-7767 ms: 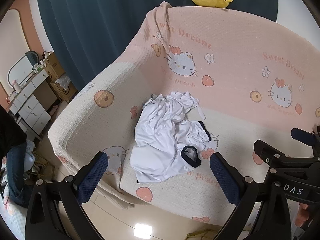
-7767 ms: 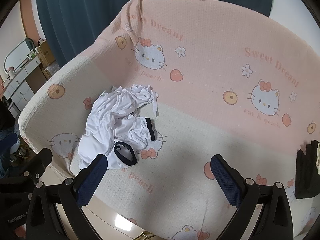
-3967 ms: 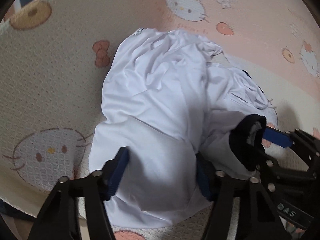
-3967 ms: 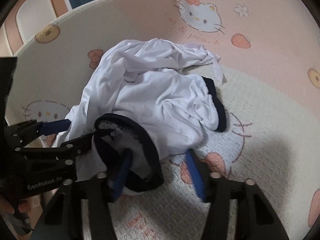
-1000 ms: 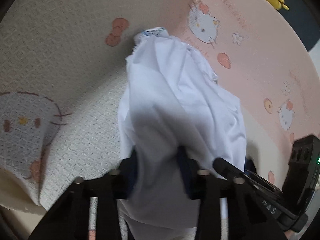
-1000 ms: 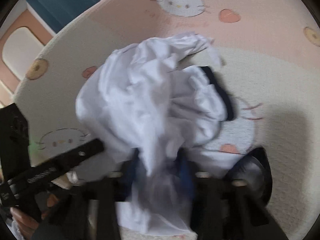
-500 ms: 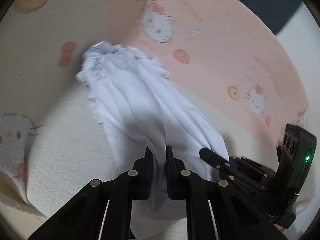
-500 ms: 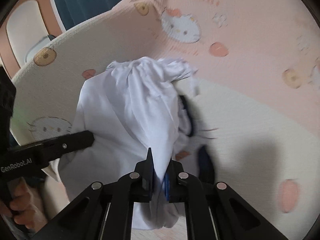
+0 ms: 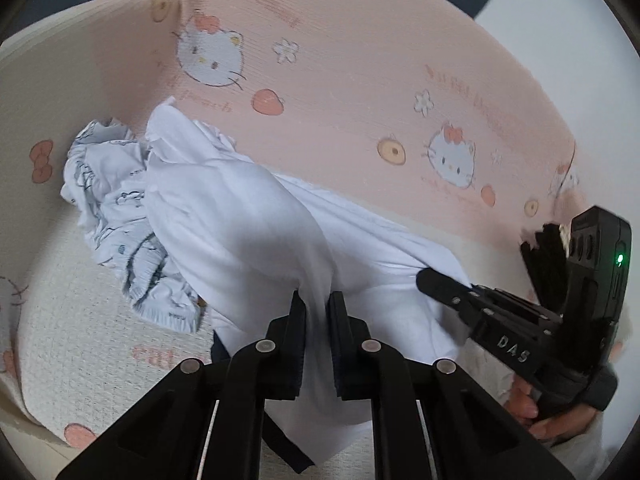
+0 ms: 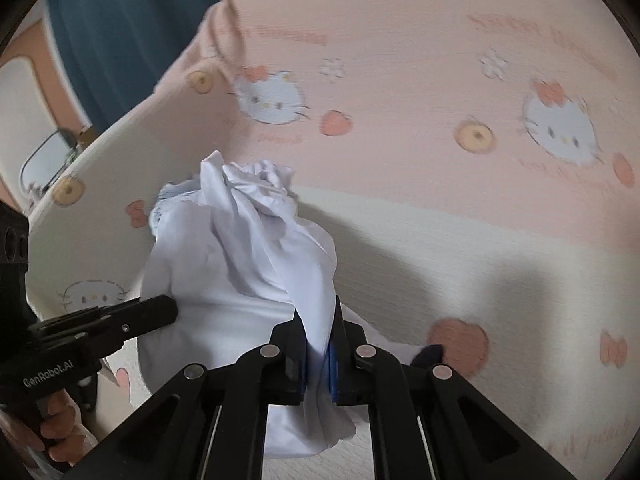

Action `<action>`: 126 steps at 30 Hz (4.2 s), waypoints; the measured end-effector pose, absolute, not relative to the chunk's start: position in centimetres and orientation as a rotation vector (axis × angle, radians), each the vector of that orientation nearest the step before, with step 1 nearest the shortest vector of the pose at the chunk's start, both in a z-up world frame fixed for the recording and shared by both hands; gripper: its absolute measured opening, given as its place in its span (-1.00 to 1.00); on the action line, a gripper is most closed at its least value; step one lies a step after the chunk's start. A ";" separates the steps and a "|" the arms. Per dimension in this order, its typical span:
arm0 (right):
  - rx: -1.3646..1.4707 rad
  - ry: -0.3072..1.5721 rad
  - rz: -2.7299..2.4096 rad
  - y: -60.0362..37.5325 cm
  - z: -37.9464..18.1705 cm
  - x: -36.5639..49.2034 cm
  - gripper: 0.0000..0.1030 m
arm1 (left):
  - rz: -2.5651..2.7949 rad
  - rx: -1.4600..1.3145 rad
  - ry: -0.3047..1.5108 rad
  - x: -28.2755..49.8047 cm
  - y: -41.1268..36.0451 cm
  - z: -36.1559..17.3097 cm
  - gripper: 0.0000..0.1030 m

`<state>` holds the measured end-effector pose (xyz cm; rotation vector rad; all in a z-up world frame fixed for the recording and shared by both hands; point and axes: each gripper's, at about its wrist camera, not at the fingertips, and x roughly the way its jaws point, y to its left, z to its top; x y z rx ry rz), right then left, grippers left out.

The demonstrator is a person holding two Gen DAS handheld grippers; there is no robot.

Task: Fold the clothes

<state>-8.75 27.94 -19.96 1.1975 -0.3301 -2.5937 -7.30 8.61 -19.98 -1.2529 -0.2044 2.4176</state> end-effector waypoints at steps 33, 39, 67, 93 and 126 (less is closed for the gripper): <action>1.377 -0.740 -2.549 33.3 -23.9 -9.9 0.56 | 2.473 -1.677 -0.128 -16.2 7.4 -21.8 0.96; 1.379 -0.573 -2.557 31.5 -23.7 -10.5 0.56 | 2.470 -1.703 -0.142 -15.7 6.1 -22.2 0.96; 1.432 -0.207 -2.441 25.2 -25.9 -13.2 -0.86 | 2.453 -1.593 -0.520 -15.8 2.8 -25.5 -0.38; 1.432 -0.373 -2.836 36.6 -22.8 -10.7 -0.90 | 2.247 -1.534 -0.243 -13.6 14.6 -24.6 -0.70; 1.348 -0.868 -2.882 43.9 -21.3 -7.9 0.44 | 2.308 -1.565 -0.503 -13.8 12.8 -21.4 0.57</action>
